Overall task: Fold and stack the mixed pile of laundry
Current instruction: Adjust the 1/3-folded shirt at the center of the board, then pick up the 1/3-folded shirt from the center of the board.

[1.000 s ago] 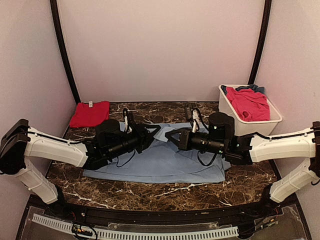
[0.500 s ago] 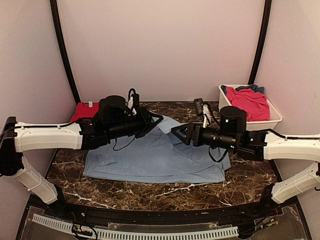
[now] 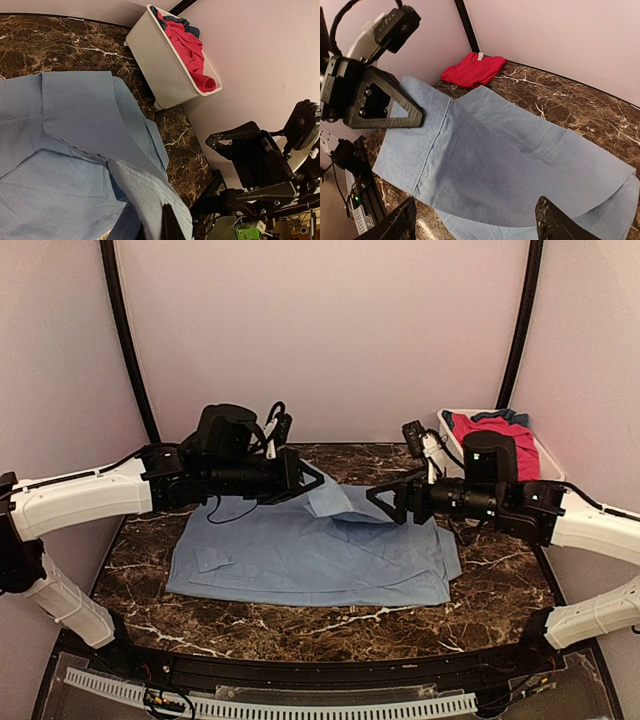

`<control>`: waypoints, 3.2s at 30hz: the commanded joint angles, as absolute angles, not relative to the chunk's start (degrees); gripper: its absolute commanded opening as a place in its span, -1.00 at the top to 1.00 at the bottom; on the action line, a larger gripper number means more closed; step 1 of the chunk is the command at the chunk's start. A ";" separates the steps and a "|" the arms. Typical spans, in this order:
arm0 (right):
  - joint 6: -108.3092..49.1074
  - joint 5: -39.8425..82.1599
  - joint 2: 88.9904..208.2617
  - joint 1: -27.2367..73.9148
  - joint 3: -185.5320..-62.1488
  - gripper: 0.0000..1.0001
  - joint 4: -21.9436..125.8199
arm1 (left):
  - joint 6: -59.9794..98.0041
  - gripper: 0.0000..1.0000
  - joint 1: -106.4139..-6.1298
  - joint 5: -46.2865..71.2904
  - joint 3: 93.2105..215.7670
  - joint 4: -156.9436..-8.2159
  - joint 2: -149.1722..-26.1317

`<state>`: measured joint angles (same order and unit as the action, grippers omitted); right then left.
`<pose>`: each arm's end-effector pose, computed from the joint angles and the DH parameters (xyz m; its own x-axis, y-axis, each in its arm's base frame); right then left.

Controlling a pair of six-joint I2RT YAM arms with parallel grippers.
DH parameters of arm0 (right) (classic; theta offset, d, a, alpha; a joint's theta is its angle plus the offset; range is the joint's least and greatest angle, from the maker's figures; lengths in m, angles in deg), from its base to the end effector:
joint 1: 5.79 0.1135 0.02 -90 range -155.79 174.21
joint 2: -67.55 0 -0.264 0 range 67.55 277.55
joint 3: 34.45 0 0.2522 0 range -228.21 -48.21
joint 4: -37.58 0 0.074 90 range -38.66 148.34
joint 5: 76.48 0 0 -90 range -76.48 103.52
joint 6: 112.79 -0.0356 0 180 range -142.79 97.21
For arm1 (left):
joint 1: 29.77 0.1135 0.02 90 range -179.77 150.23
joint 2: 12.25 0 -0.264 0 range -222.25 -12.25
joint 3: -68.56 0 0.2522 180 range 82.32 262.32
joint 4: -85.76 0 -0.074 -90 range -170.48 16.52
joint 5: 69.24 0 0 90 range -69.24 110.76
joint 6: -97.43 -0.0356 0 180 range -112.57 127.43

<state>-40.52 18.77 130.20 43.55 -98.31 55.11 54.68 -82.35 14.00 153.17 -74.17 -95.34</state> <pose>0.1643 0.1962 0.3226 -0.4219 -0.0257 -0.9063 -0.7183 0.6195 0.3168 0.2057 -0.2758 0.3475 -0.7602 -0.2065 -0.6160 0.4394 0.5350 -0.7216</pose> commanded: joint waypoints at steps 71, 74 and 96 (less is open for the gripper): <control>-22.79 15.72 137.15 37.00 -114.64 1.00 61.16 | -25.04 -0.03 -42.22 18.81 202.59 -30.95 -149.28; -24.00 16.10 137.55 36.84 -114.99 1.00 61.35 | -26.22 -0.01 -41.30 15.43 202.54 -29.72 -149.75; -23.23 16.54 139.26 36.74 -118.54 1.00 63.87 | -22.70 0.17 -36.87 10.12 207.19 -28.60 -156.11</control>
<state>-23.32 16.33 139.27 37.17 -115.97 64.91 -23.42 -37.46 12.34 207.44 -32.29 -154.57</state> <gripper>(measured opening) 0.005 0.433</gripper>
